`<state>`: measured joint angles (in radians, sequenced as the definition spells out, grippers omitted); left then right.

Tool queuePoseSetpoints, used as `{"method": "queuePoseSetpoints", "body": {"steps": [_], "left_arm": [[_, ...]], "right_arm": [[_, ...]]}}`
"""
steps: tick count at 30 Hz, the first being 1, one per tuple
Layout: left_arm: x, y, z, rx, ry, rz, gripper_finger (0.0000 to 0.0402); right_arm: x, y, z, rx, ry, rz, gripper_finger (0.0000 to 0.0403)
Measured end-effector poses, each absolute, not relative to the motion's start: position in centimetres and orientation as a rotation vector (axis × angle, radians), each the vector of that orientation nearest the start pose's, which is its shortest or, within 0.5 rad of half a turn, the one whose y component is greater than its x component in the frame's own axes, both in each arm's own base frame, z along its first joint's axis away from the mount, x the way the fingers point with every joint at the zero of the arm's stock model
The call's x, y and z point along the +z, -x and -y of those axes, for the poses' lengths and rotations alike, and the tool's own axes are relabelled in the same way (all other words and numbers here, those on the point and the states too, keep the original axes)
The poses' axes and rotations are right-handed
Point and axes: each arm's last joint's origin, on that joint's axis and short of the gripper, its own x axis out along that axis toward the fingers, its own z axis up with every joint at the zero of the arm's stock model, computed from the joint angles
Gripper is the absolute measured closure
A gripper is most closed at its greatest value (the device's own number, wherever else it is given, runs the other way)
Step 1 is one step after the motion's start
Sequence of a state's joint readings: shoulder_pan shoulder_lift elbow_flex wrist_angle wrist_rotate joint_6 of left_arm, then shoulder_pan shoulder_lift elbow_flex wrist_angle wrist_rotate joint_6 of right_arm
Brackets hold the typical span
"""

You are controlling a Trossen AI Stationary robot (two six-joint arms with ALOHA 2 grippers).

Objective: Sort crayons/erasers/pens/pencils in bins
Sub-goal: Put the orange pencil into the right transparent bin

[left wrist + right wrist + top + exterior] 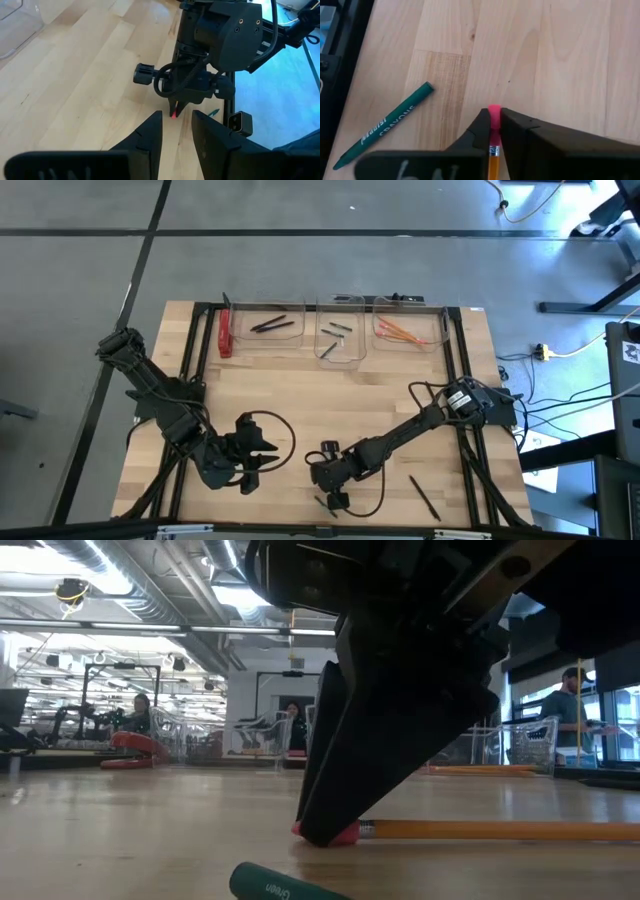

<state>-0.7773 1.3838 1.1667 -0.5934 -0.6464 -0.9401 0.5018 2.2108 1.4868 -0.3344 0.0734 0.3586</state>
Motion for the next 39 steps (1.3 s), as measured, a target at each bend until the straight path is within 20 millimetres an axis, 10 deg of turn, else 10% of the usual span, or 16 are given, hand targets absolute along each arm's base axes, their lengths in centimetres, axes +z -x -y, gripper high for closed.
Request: {"method": "queuePoseSetpoints", "body": {"steps": [19, 39], "left_arm": [[30.3, -21.6, 18.8, 0.167, 0.379, -0.600, 0.0304], [30.3, -21.5, 18.9, 0.157, 0.374, -0.608, 0.0304]], "right_arm": [[12.0, -40.1, -20.0, 0.235, -0.086, -1.094, 0.0373], [19.1, -42.5, -15.8, 0.204, 0.066, -1.228, 0.0371]]}}
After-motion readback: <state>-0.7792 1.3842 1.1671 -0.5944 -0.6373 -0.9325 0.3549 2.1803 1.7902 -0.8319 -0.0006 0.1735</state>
